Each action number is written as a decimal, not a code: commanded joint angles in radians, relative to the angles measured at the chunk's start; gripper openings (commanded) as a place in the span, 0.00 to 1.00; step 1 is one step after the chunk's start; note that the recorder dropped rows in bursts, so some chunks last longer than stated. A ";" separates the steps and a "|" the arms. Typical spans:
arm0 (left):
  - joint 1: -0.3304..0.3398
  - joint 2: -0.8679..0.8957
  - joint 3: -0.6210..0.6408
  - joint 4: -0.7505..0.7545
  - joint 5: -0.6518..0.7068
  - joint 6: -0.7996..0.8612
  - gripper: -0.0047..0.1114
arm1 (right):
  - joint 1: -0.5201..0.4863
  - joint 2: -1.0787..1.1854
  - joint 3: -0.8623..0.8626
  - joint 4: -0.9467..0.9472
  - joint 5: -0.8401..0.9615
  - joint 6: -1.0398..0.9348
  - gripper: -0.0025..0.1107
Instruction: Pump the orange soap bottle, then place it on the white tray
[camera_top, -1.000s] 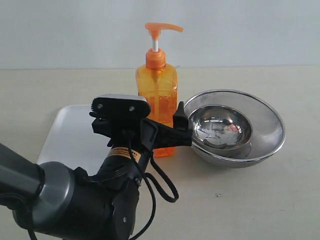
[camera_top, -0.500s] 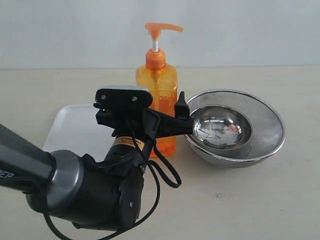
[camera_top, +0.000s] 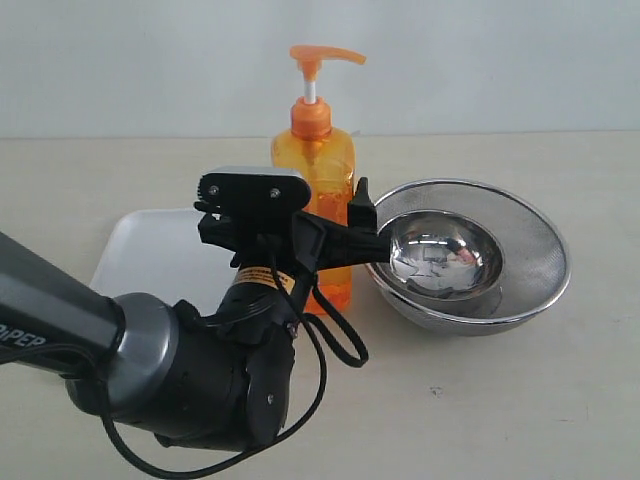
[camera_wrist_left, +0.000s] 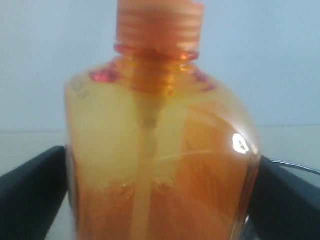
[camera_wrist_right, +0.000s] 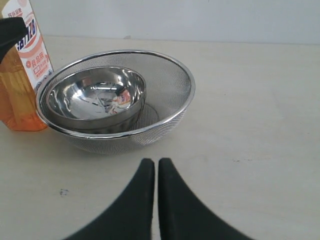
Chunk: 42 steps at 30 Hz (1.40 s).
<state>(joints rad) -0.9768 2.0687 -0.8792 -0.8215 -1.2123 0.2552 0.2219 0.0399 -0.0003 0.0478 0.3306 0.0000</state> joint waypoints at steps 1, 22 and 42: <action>0.001 0.000 -0.006 -0.007 -0.009 -0.001 0.57 | -0.004 -0.007 0.000 0.001 -0.008 0.000 0.02; 0.001 -0.009 -0.006 -0.074 -0.009 0.291 0.08 | -0.004 -0.007 0.000 0.001 -0.008 0.000 0.02; -0.001 -0.097 -0.003 -0.049 -0.009 0.452 0.08 | -0.004 -0.007 0.000 -0.010 -0.007 0.000 0.02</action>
<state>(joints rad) -0.9768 2.0083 -0.8790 -0.9099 -1.1414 0.6754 0.2219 0.0399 -0.0003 0.0448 0.3306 0.0000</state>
